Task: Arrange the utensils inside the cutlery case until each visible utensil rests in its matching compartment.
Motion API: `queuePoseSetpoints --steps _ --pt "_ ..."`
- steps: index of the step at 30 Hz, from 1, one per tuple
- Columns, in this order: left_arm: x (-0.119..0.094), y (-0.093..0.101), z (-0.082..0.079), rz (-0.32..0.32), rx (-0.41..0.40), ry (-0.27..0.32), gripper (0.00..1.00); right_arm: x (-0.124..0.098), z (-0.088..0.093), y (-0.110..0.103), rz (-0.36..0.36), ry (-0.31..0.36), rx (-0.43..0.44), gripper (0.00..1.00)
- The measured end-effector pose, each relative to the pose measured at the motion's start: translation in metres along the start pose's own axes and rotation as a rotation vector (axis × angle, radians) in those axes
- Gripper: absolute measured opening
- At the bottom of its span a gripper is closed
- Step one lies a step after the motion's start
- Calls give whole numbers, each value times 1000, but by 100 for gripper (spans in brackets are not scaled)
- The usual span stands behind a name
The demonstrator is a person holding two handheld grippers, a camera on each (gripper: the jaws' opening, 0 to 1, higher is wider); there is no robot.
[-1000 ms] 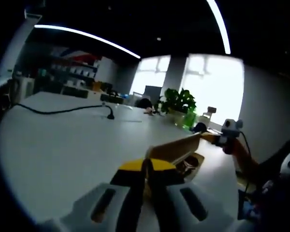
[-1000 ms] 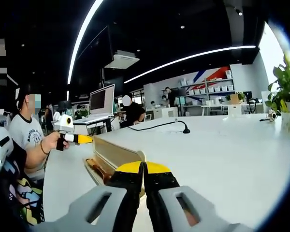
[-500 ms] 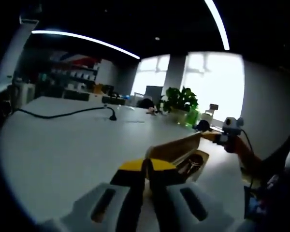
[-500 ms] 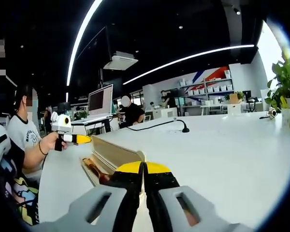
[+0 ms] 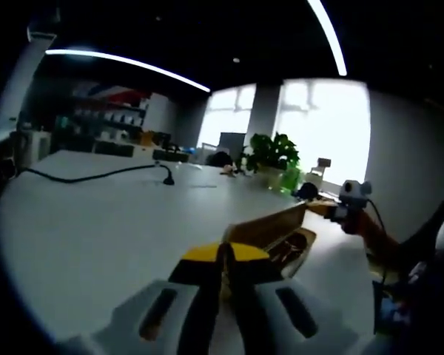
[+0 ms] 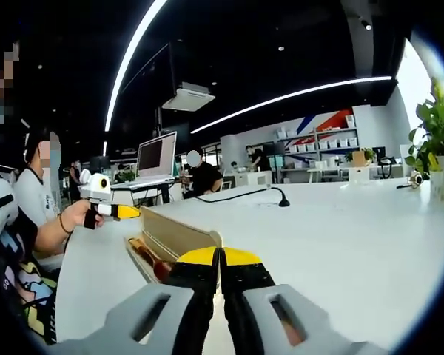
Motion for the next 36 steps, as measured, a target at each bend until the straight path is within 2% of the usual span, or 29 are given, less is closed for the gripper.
queuePoseSetpoints --steps 18,26,31,33,36 --pt "-13 9 10 36 6 2 4 -13 -1 -6 -28 31 -60 0" --pt "-18 14 12 61 5 0 6 -19 -2 -10 -59 32 -117 0" --pt "-21 16 14 85 2 -16 11 -22 -3 -14 -64 16 -140 1" --pt "-21 18 15 93 20 -23 12 -23 -3 -16 -68 2 -164 1" --pt "-20 21 16 105 50 -37 13 -24 -2 -17 -63 -22 -156 1"
Point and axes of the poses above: the point that each gripper's makers call its tool centre point, and the gripper's own axes: x roughly forward along the fingers, y roughly to its right, z roughly out of its underside, the point moved 10 cm from there along -x, roughly backward along the fingers, and after that the axes turned 11 degrees about y, right-handed, at the moved point
